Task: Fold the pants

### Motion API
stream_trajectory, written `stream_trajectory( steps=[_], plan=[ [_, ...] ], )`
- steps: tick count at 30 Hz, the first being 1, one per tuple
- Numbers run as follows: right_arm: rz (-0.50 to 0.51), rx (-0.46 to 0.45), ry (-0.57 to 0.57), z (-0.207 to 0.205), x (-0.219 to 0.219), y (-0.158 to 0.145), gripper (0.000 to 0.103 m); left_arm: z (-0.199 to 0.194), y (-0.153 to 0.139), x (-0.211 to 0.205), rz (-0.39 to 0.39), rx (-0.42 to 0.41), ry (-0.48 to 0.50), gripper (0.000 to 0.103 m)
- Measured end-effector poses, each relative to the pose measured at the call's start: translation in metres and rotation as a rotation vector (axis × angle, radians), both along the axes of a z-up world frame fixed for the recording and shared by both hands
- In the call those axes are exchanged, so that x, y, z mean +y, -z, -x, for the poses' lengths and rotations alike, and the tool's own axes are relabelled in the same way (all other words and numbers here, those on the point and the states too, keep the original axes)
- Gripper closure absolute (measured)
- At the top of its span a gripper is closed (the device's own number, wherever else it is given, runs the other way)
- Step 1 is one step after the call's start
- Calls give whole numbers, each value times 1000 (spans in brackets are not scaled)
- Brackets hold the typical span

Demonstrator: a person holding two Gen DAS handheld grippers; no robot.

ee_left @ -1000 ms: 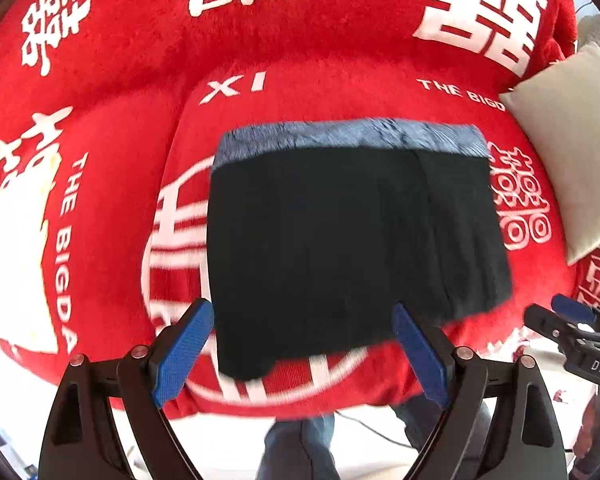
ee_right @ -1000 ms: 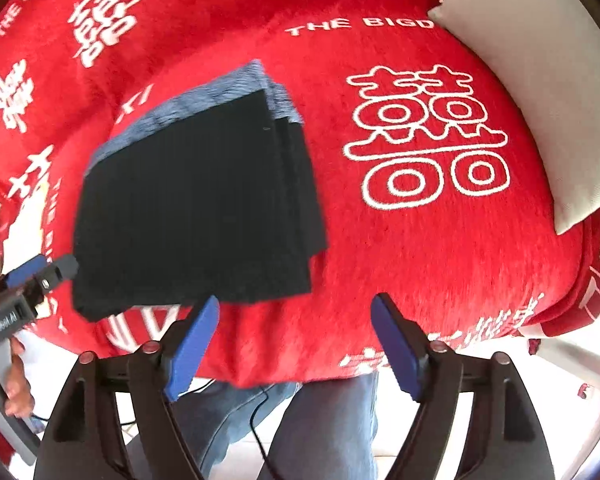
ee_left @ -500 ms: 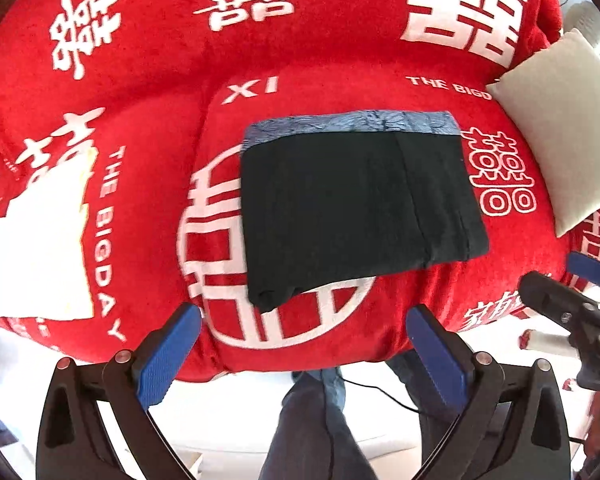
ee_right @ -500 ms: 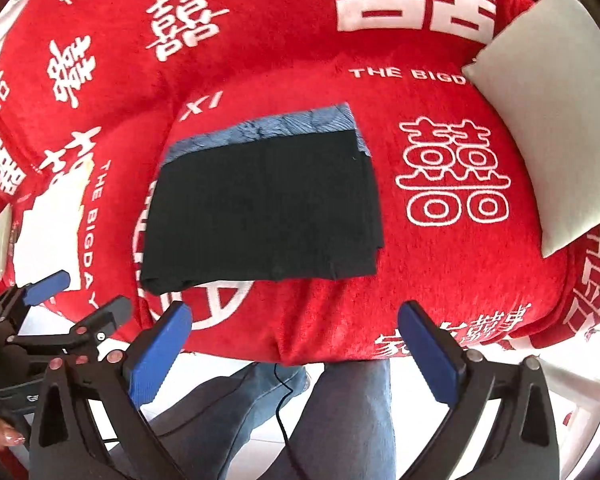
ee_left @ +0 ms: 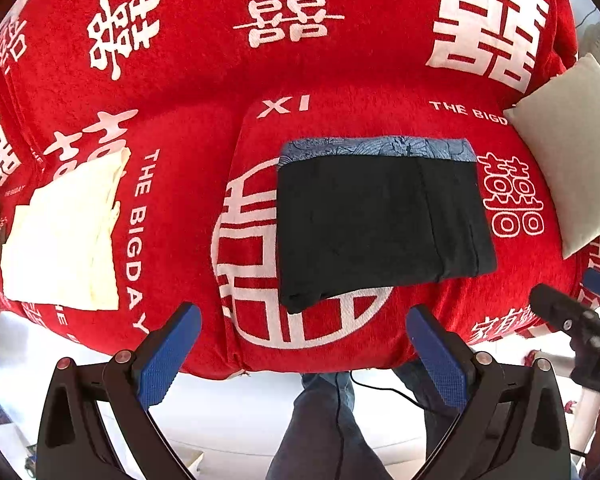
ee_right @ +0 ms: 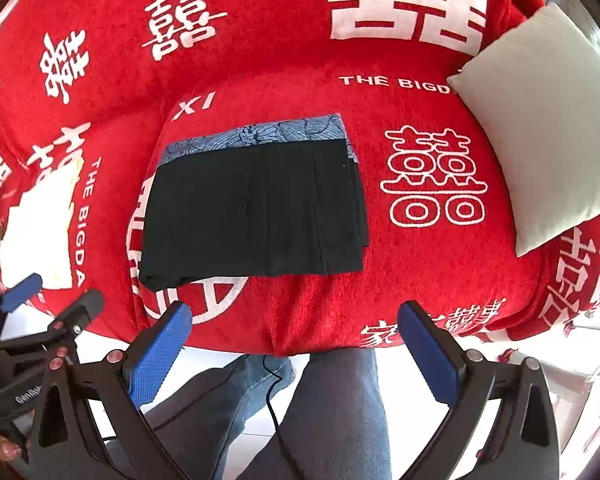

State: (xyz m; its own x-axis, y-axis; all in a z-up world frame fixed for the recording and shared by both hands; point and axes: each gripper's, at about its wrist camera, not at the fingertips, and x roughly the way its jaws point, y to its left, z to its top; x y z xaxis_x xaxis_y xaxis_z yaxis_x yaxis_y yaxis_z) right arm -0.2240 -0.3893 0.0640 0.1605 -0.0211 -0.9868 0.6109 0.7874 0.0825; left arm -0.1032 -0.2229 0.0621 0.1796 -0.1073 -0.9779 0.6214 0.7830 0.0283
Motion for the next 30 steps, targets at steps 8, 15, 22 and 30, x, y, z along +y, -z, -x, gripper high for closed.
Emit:
stream_trajectory(
  steps=[8, 15, 22, 30],
  plan=[
    [17, 9, 24, 0, 0, -2, 0, 3, -7, 0, 2, -26, 31, 0],
    [45, 9, 9, -1, 5, -8, 0, 2, -13, 2, 14, -44, 35, 0],
    [65, 1, 1, 0, 9, -12, 0, 4, -19, 3, 20, -61, 45, 0],
    [76, -4, 9, 2, 9, -15, 0, 4, -22, 4, 30, -65, 46, 0]
  ],
)
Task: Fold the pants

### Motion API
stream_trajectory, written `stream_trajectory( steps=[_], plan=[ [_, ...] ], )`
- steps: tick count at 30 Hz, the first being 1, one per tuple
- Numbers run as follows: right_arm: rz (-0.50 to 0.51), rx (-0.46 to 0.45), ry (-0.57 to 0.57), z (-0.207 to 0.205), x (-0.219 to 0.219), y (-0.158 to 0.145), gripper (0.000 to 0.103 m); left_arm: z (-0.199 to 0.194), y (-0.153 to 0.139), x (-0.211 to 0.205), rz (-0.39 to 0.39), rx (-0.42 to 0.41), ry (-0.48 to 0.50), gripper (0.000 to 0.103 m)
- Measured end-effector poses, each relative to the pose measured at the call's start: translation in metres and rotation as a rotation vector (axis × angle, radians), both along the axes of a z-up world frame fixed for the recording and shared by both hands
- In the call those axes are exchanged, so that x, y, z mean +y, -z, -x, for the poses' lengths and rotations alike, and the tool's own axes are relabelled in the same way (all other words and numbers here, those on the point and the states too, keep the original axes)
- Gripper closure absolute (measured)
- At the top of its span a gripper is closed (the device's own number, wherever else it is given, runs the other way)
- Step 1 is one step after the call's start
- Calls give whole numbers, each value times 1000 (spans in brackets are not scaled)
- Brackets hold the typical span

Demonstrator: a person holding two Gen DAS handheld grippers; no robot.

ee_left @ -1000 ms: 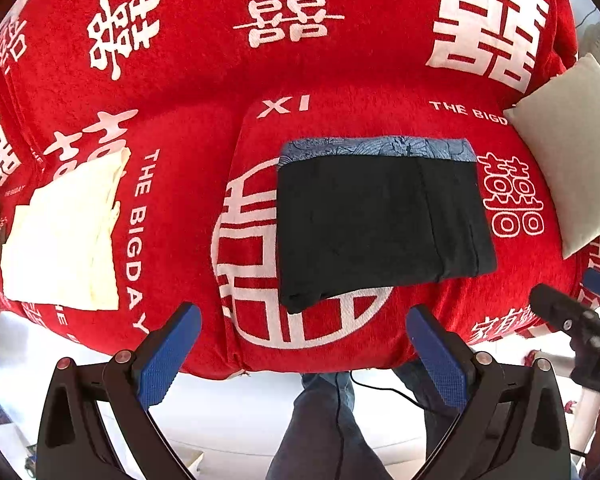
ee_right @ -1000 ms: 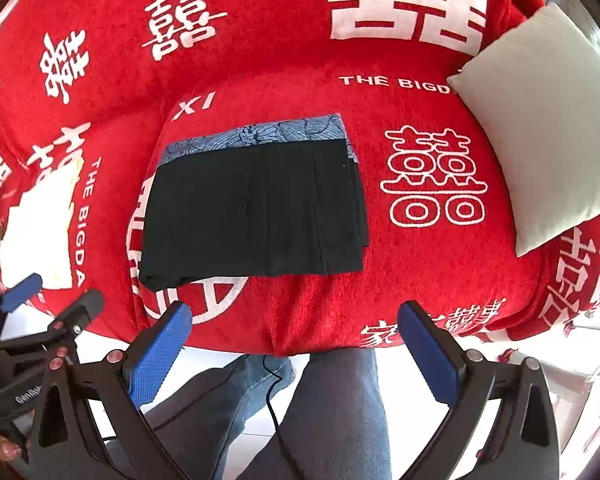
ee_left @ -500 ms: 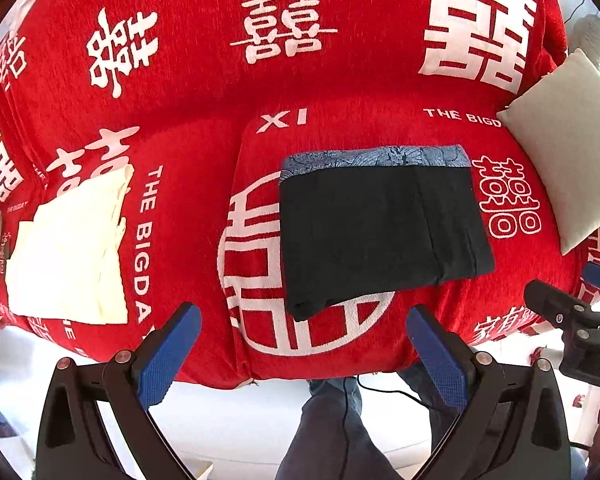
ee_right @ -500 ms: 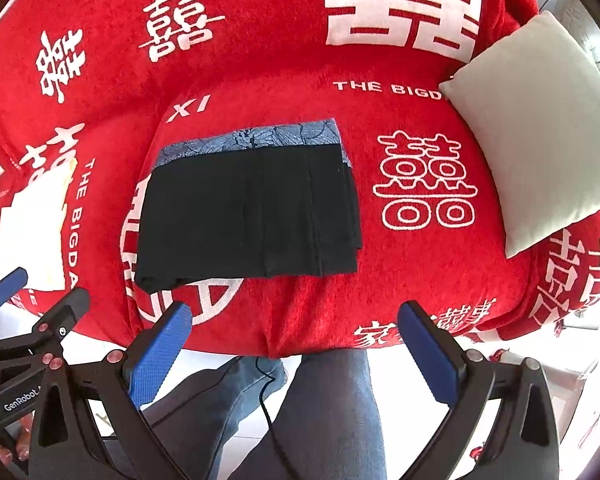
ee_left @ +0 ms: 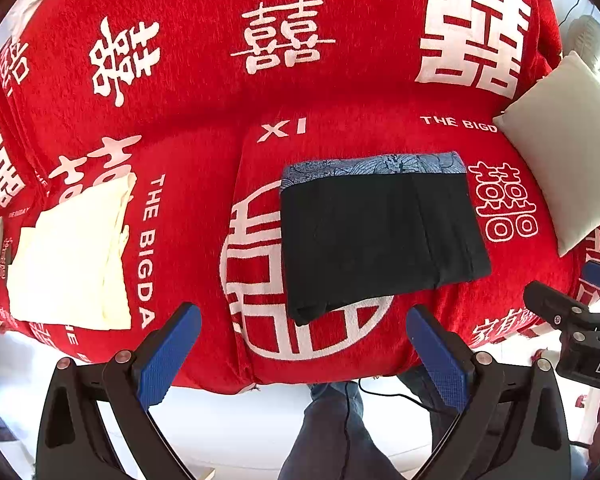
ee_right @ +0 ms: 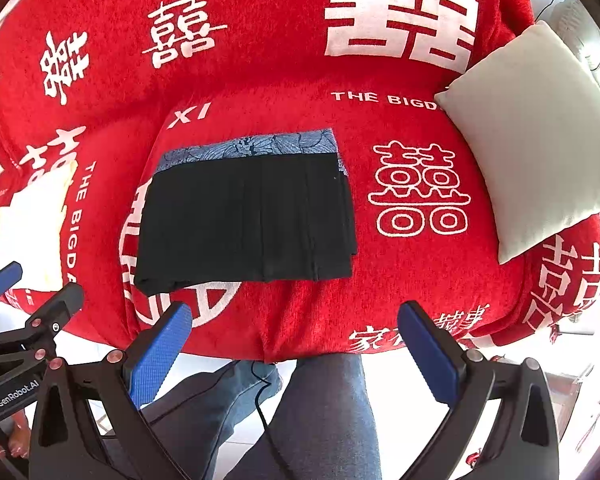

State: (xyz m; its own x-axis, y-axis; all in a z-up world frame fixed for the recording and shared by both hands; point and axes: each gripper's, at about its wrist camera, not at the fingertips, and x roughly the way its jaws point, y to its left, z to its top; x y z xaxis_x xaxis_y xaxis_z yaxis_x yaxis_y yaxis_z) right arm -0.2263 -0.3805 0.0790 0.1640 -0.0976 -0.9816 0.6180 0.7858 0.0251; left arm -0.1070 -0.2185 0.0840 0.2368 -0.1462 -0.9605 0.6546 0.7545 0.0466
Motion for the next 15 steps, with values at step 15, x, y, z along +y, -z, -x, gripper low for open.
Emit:
stream_trajectory(
  steps=[15],
  plan=[
    [13, 5, -13, -2, 3, -2, 0, 0, -3, 0, 10, -3, 8, 0]
  ],
)
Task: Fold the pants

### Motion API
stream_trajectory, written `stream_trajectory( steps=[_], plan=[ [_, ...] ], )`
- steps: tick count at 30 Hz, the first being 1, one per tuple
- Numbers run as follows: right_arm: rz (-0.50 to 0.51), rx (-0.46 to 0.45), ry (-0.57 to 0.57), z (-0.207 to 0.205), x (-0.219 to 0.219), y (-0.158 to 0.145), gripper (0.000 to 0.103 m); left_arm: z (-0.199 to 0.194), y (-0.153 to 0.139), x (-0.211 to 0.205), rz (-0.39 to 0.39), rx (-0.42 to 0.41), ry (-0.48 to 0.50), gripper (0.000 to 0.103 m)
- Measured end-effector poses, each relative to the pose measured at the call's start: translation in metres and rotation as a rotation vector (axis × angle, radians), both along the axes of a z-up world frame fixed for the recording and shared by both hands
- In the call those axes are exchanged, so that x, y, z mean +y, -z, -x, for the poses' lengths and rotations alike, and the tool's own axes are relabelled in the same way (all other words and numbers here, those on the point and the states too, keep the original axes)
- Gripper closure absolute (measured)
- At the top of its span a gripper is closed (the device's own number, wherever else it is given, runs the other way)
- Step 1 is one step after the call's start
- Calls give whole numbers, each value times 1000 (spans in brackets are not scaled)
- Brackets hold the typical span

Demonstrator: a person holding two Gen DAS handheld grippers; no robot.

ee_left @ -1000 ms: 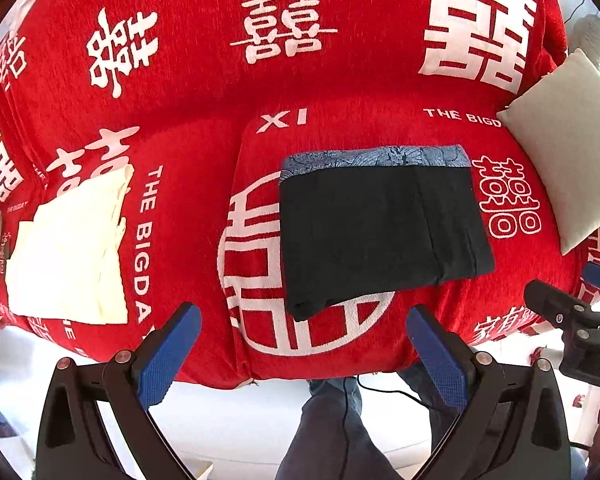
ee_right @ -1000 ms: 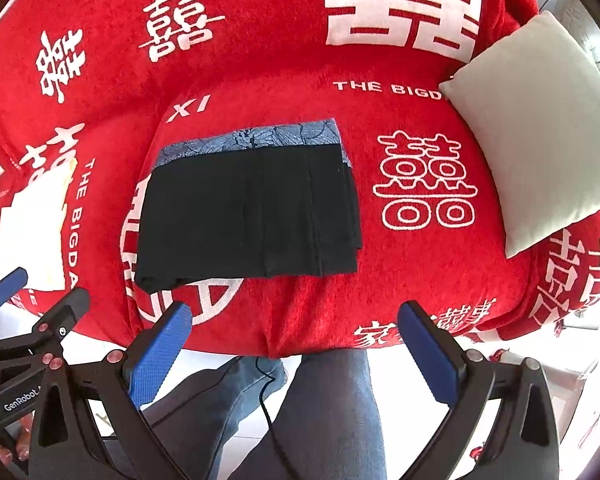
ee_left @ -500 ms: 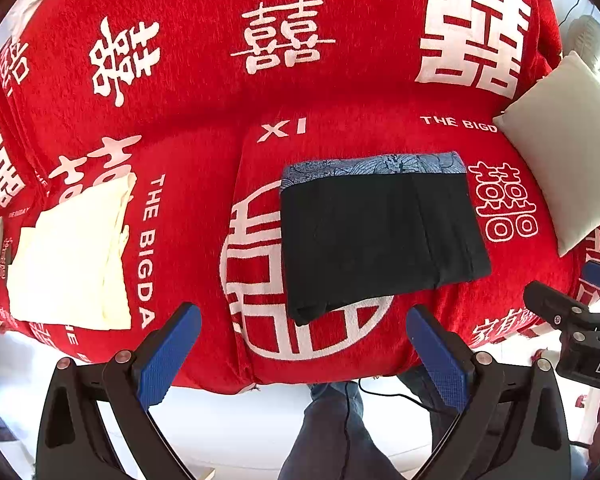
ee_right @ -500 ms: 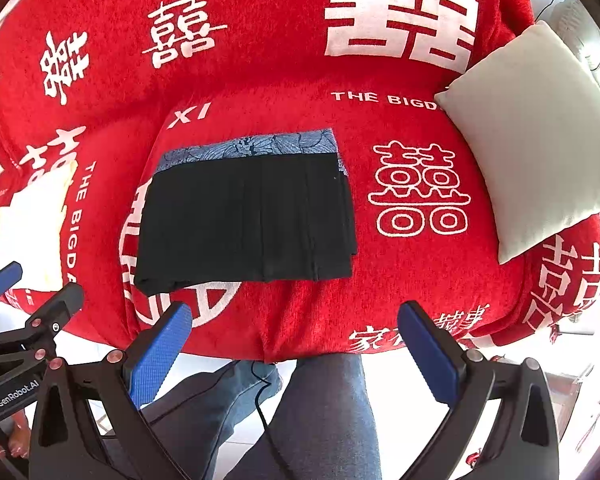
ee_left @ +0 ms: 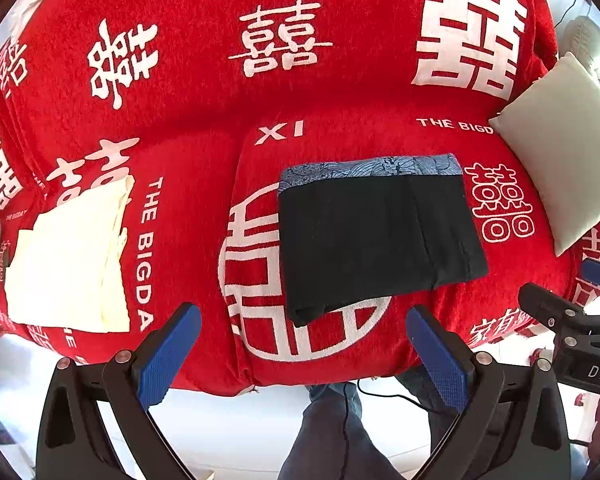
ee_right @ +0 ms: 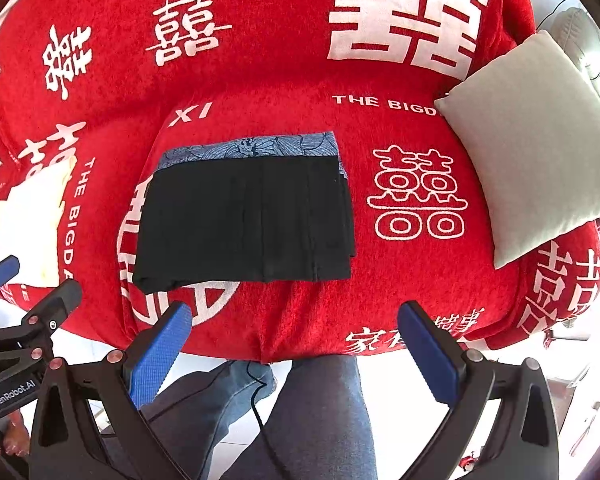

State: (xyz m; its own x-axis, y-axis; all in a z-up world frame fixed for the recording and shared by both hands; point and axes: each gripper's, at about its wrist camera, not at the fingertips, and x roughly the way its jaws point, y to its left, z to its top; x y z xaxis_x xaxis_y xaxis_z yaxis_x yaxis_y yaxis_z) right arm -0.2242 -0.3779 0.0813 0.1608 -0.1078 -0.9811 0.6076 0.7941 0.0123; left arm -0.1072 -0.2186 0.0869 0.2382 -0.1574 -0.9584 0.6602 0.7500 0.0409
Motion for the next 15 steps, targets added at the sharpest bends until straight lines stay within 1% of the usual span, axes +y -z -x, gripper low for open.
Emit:
stream_trajectory(
  steps=[6, 15],
  plan=[
    [4, 0, -3, 0, -1, 0, 0, 2, -2, -3, 2, -8, 18, 0],
    [7, 4, -3, 1, -2, 0, 0, 1, 0, 0, 5, 2, 24, 0]
  ],
)
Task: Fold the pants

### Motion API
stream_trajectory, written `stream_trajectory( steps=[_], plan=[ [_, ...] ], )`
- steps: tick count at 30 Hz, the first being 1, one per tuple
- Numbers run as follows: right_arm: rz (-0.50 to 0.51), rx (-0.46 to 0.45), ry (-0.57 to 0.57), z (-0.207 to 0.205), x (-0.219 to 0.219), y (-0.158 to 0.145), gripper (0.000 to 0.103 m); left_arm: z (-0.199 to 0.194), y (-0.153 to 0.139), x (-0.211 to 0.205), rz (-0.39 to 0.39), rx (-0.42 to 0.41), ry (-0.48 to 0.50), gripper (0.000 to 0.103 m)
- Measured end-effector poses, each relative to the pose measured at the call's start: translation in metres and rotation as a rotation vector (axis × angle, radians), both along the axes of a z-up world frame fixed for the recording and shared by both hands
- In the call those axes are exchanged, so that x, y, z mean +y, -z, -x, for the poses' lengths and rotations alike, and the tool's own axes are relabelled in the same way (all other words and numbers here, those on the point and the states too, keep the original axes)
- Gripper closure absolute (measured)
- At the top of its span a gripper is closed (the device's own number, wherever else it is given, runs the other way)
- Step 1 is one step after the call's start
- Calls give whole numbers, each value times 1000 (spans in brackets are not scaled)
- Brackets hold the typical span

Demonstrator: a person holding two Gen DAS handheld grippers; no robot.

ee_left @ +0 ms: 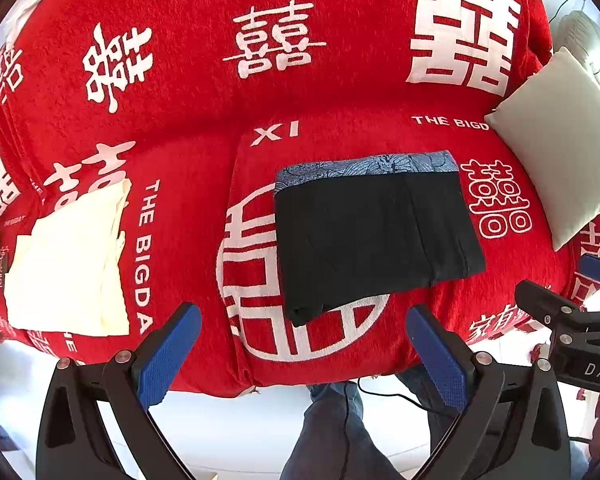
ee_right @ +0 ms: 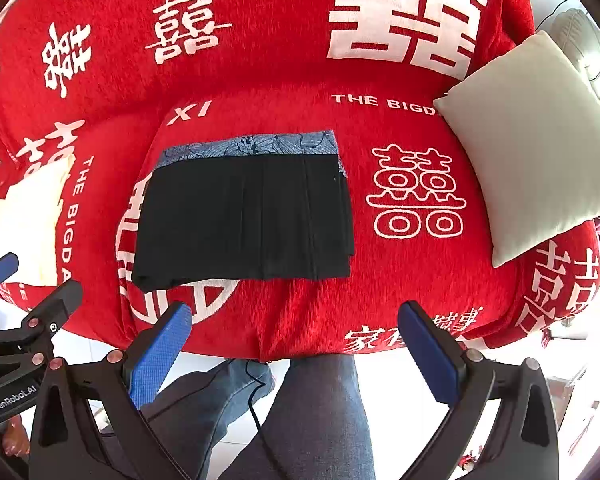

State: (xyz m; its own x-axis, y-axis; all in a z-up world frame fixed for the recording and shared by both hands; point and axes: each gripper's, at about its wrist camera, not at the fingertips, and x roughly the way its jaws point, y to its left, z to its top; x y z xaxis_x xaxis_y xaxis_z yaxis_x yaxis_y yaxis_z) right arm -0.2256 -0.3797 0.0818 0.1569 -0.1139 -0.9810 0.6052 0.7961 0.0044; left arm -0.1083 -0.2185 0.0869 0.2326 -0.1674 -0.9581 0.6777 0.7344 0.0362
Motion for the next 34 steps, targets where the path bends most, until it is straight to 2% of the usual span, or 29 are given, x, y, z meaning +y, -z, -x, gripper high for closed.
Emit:
stream_trajectory(
  steps=[14, 21, 28, 34],
  plan=[
    [3, 7, 7, -5, 0, 5, 0, -6, 11, 2, -3, 25, -15, 0],
    [-18, 37, 7, -16, 0, 23, 0, -13, 27, 2, -37, 42, -32, 0],
    [-44, 49, -12, -24, -7, 43, 0, -17, 49, -6, -65, 68, -88, 0],
    [-86, 75, -26, -23, -25, 57, 0, -14, 55, -19, -90, 83, -94, 0]
  ],
)
